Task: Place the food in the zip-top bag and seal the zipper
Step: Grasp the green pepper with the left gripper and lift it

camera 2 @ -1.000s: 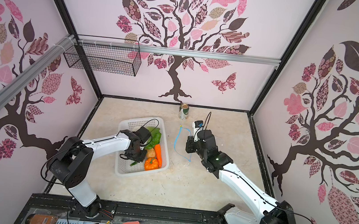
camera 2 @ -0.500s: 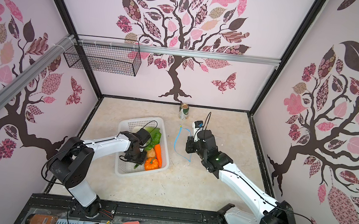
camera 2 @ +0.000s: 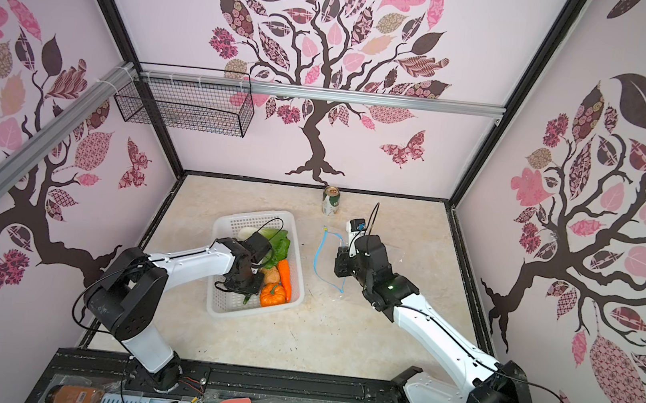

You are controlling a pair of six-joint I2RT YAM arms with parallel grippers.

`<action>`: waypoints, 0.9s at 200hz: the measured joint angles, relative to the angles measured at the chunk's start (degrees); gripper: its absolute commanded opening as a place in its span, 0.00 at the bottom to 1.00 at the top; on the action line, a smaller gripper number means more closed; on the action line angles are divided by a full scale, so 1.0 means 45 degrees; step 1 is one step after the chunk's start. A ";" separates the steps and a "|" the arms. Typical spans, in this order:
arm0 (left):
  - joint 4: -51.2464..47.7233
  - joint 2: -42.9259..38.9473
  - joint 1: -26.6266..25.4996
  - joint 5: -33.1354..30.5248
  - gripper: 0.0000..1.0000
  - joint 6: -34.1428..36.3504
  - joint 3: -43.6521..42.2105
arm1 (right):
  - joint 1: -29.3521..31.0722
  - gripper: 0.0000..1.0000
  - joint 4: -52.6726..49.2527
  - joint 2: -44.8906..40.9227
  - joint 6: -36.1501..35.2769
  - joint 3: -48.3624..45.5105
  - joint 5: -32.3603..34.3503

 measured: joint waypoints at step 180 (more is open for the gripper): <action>0.0277 -0.4702 0.0010 0.0733 0.05 -0.0651 0.0073 | 0.0000 0.00 0.0005 0.0000 0.0253 -0.0010 -0.0355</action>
